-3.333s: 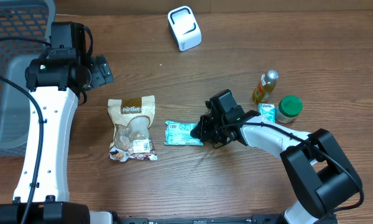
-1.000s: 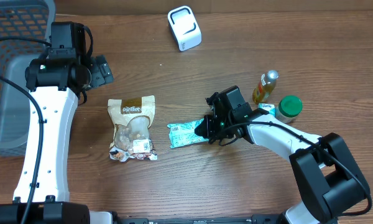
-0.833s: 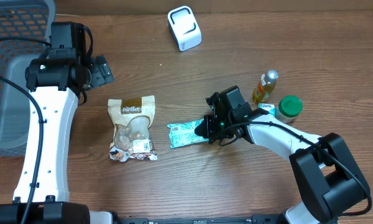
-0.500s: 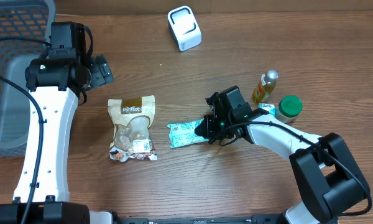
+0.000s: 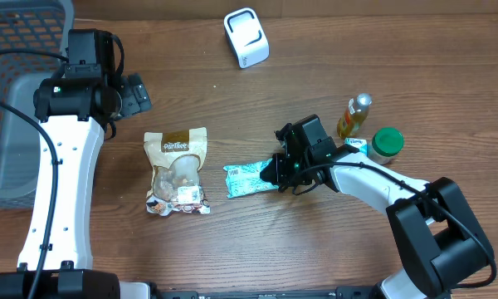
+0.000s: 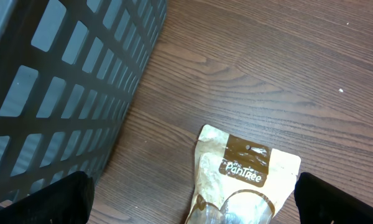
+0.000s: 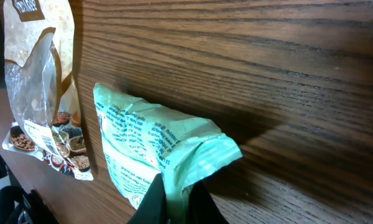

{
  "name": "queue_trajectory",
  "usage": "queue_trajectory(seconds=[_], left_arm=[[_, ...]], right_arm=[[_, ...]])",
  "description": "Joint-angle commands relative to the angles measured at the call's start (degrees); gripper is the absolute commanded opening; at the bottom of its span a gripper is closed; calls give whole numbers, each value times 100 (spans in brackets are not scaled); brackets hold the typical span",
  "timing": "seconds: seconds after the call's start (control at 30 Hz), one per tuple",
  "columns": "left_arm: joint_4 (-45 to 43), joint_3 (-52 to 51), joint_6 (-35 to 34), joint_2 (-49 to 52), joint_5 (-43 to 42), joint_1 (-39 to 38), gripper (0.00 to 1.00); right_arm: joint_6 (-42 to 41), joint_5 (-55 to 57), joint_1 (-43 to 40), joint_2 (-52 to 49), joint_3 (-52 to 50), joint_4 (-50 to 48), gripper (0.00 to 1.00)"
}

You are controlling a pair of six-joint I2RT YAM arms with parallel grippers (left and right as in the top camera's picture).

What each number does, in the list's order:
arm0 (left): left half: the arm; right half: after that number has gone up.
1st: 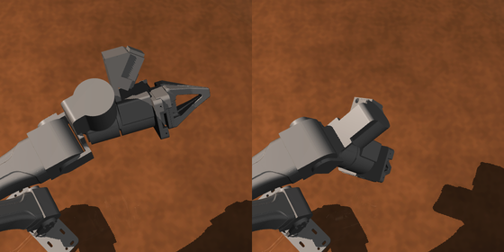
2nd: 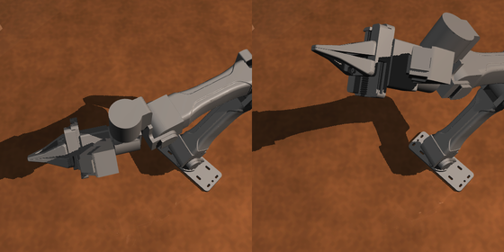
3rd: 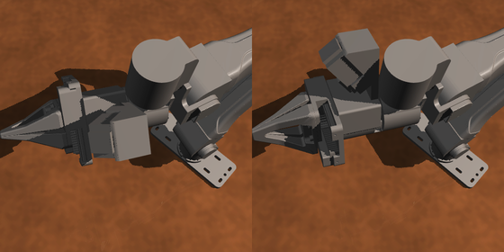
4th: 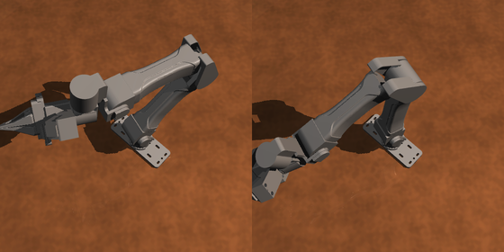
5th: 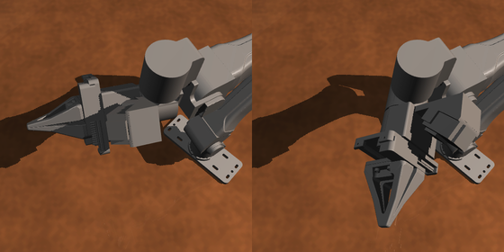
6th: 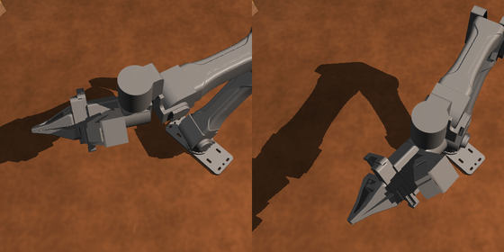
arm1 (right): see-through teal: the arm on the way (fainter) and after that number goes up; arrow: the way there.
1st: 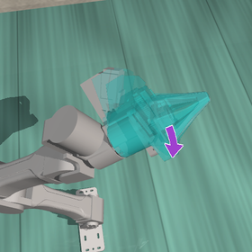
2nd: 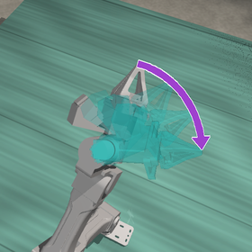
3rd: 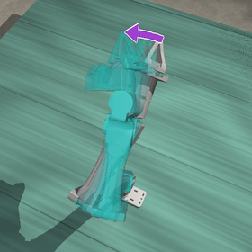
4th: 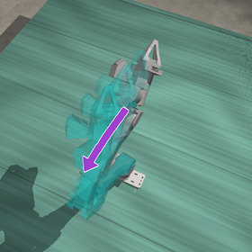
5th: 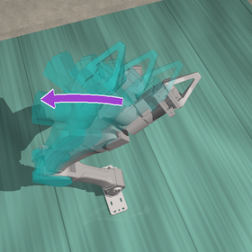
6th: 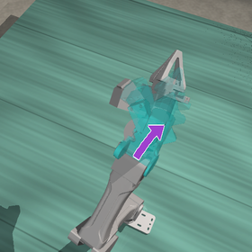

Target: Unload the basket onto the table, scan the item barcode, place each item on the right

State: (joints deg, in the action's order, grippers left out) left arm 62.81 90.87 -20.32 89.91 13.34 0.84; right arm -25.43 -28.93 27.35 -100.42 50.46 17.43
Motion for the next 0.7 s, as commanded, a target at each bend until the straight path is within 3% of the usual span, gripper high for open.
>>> queue_trajectory(seconds=[0.0, 0.33, 0.67], left_arm=[[-2, 26, 149, -20, 55, -11, 99], [-2, 26, 151, -20, 55, -11, 100], [-2, 26, 149, -20, 55, -11, 99]], right_arm=[[42, -7, -7, 177, -15, -22, 4], [46, -9, -11, 291, -15, -15, 4], [343, -87, -153, 1582, -13, 553, 4]])
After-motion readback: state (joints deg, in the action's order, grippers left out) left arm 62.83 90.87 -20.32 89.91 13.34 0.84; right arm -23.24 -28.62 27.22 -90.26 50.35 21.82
